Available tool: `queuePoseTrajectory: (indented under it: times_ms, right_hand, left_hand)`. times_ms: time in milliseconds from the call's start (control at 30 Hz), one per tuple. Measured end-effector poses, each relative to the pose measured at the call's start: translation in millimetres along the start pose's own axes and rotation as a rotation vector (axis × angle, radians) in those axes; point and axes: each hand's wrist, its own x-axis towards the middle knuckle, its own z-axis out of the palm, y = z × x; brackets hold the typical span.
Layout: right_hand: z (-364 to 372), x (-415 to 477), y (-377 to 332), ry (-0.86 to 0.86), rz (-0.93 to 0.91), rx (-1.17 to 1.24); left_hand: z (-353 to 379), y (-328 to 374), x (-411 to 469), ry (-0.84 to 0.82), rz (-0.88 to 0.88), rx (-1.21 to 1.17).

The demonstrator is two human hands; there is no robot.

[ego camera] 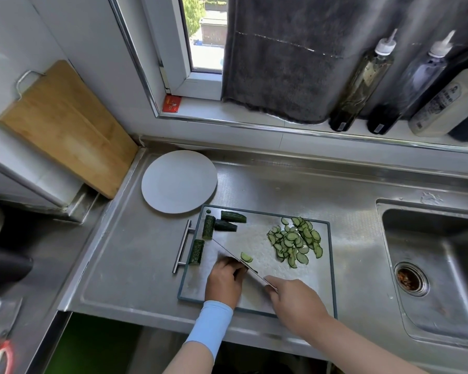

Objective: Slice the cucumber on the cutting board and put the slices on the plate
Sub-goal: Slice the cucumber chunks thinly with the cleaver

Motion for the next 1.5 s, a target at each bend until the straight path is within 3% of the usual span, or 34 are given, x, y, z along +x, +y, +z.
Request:
queuePoseTrajectory:
  times_ms: [300, 800, 1500]
  right_hand:
    - [-7.2, -25.9, 14.7, -0.018, 0.008, -0.009]
    - [3.6, 23.1, -12.3, -0.058, 0.006, 0.011]
    - [2.7, -23.0, 12.8, -0.016, 0.019, -0.003]
  left_hand:
    - [-1.5, -0.6, -0.6, -0.019, -0.004, -0.012]
    - [3.3, -5.3, -4.2, 0.026, 0.049, 0.005]
    - [-2.6, -1.9, -2.8, 0.001, 0.028, -0.02]
